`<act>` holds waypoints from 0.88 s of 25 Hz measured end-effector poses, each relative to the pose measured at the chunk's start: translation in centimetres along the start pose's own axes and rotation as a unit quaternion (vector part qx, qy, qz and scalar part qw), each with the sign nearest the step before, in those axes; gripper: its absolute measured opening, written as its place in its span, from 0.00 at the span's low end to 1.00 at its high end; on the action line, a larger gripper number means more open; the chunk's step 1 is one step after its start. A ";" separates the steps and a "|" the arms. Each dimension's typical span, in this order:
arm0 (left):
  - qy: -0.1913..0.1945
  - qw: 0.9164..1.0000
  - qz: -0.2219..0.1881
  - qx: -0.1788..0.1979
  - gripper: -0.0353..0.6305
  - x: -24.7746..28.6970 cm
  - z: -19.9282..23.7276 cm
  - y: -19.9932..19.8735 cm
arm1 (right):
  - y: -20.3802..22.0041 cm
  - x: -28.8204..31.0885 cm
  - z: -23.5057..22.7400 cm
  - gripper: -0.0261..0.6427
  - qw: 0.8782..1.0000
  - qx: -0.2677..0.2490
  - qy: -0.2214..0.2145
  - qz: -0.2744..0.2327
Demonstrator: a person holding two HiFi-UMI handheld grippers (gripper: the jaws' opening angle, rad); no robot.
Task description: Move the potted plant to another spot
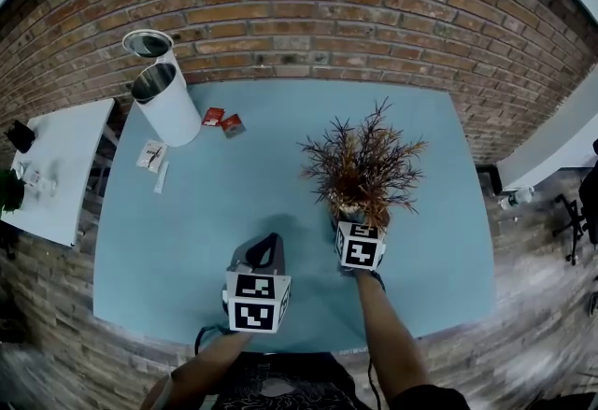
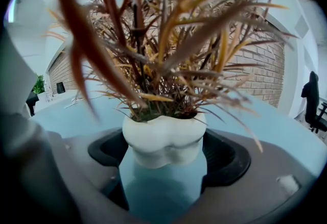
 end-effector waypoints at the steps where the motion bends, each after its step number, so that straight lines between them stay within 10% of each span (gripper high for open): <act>1: 0.000 1.000 0.000 -0.001 0.04 -0.2 0.3 0.1 | 0.0 0.0 0.3 0.72 1.000 0.000 0.001 0.001; 22: -0.023 1.000 -0.007 -0.020 0.04 -4.9 6.5 1.7 | -0.2 -1.2 8.5 0.72 1.000 -0.010 -0.014 0.005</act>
Point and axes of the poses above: the fingertips, and each gripper's own axes: x forward along the fingers, z to its left, y out of its underside, the point moved 5 cm from there along -x, backward along the fingers, and after that the axes turned 11 degrees about y, right-handed, at the moved point
